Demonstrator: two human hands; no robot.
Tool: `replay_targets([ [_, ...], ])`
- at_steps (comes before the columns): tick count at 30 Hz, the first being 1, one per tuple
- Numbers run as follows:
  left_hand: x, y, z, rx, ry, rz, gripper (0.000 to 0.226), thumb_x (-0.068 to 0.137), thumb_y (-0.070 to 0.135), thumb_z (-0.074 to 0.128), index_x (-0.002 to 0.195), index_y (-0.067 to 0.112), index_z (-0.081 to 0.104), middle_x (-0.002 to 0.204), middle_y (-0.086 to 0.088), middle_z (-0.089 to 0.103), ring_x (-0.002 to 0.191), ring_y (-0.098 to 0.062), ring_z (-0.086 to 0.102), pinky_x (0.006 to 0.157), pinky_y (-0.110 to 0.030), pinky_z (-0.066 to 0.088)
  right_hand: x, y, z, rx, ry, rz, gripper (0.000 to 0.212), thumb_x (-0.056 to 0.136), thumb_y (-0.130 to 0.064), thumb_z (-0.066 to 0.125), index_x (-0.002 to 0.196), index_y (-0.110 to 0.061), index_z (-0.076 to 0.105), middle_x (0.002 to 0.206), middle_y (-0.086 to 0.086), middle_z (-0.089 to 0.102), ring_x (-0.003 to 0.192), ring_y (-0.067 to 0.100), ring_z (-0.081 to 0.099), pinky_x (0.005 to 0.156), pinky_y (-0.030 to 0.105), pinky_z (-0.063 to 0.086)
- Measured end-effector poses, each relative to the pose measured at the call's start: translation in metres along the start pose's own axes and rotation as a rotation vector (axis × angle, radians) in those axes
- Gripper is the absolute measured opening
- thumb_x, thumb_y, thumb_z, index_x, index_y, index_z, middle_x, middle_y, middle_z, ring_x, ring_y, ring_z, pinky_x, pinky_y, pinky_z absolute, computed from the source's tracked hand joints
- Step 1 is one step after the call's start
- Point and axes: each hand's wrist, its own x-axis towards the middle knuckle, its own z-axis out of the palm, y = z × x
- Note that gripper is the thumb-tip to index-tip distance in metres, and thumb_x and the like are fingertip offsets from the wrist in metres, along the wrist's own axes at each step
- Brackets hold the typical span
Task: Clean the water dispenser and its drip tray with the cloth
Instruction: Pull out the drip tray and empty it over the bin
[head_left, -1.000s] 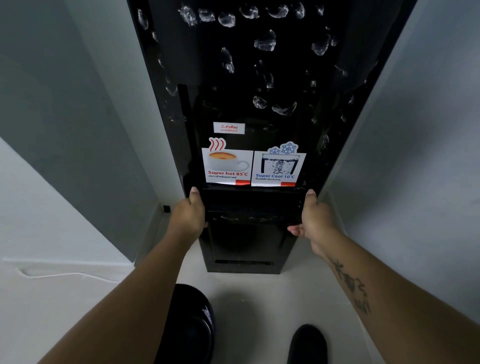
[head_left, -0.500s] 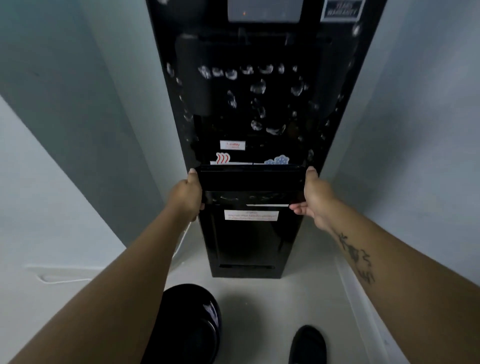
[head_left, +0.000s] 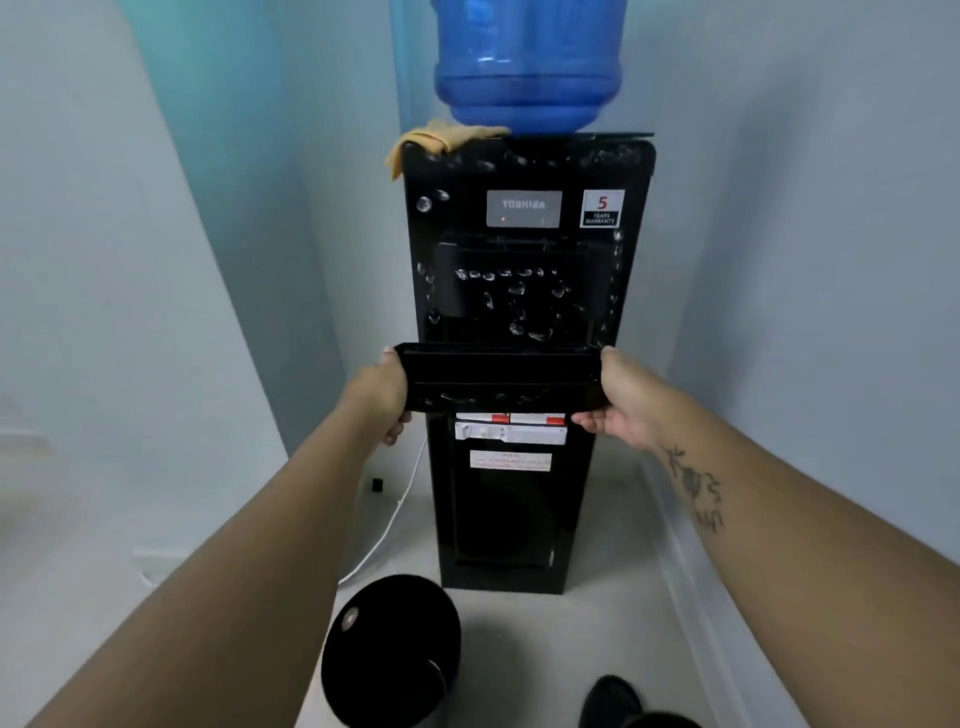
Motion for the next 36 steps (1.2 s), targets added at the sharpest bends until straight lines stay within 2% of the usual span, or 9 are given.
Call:
replay_targets([
  [3, -0.023, -0.009, -0.015, -0.014, 0.018, -0.036, 0.058, 0.103, 0.047, 0.018, 0.084, 0.003, 0.050, 0.060, -0.012, 0.050, 0.045, -0.021, 0.040, 0.045, -0.026, 0.033, -0.027, 0.008, 0.004, 0.018, -0.026, 0.015, 0.051, 0.102, -0.045, 0.027, 0.131, -0.011, 0.051, 0.113, 0.019, 0.066, 0.054, 0.025, 0.064, 0.042, 0.023, 0.047],
  [8, -0.047, -0.054, -0.034, -0.065, 0.079, -0.116, 0.061, 0.102, 0.052, 0.019, 0.098, 0.002, 0.053, 0.062, -0.013, 0.052, 0.046, -0.021, 0.044, 0.045, -0.026, 0.037, -0.054, 0.033, 0.029, 0.004, -0.102, 0.061, 0.045, 0.101, -0.047, 0.032, 0.123, -0.016, 0.056, 0.106, 0.015, 0.069, 0.063, 0.025, 0.065, 0.043, 0.023, 0.048],
  [12, -0.057, -0.107, -0.037, -0.111, 0.148, -0.167, 0.063, 0.102, 0.052, 0.019, 0.075, 0.005, 0.051, 0.060, -0.015, 0.051, 0.048, -0.023, 0.044, 0.050, -0.029, 0.036, -0.050, 0.068, 0.060, -0.018, -0.144, 0.131, 0.043, 0.102, -0.050, 0.034, 0.119, -0.016, 0.055, 0.107, 0.011, 0.067, 0.073, 0.028, 0.067, 0.046, 0.026, 0.052],
  [14, -0.061, -0.130, -0.040, -0.114, 0.164, -0.200, 0.063, 0.103, 0.051, 0.018, 0.074, 0.006, 0.051, 0.062, -0.015, 0.051, 0.049, -0.024, 0.043, 0.050, -0.029, 0.036, -0.046, 0.087, 0.074, -0.033, -0.173, 0.170, 0.043, 0.102, -0.050, 0.034, 0.118, -0.015, 0.055, 0.109, 0.012, 0.066, 0.076, 0.029, 0.067, 0.050, 0.029, 0.053],
  [19, -0.059, -0.196, -0.044, -0.081, 0.195, -0.271, 0.062, 0.103, 0.050, 0.016, 0.095, 0.005, 0.058, 0.071, -0.015, 0.057, 0.056, -0.027, 0.050, 0.050, -0.029, 0.042, -0.020, 0.142, 0.117, -0.068, -0.239, 0.265, 0.049, 0.102, -0.050, 0.034, 0.123, -0.011, 0.055, 0.118, 0.015, 0.063, 0.079, 0.029, 0.065, 0.052, 0.031, 0.052],
  [25, -0.038, -0.281, -0.041, -0.052, 0.175, -0.382, 0.062, 0.104, 0.049, 0.014, 0.105, 0.009, 0.060, 0.073, -0.014, 0.058, 0.058, -0.026, 0.052, 0.049, -0.030, 0.045, 0.021, 0.223, 0.169, -0.103, -0.284, 0.401, 0.051, 0.102, -0.051, 0.034, 0.127, -0.011, 0.054, 0.121, 0.014, 0.062, 0.086, 0.031, 0.068, 0.062, 0.034, 0.057],
  [31, -0.024, -0.348, -0.038, -0.046, 0.162, -0.512, 0.064, 0.103, 0.054, 0.017, 0.116, 0.008, 0.060, 0.085, -0.017, 0.064, 0.057, -0.030, 0.060, 0.056, -0.035, 0.056, 0.049, 0.290, 0.200, -0.120, -0.345, 0.506, 0.045, 0.103, -0.048, 0.035, 0.122, -0.014, 0.057, 0.109, 0.012, 0.067, 0.087, 0.029, 0.069, 0.067, 0.034, 0.057],
  [36, -0.019, -0.387, -0.034, -0.083, 0.182, -0.619, 0.063, 0.101, 0.058, 0.021, 0.130, 0.013, 0.054, 0.095, -0.018, 0.065, 0.062, -0.032, 0.065, 0.060, -0.039, 0.060, 0.065, 0.328, 0.223, -0.168, -0.368, 0.574, 0.049, 0.103, -0.046, 0.037, 0.134, -0.013, 0.052, 0.123, 0.014, 0.063, 0.090, 0.031, 0.069, 0.066, 0.032, 0.057],
])
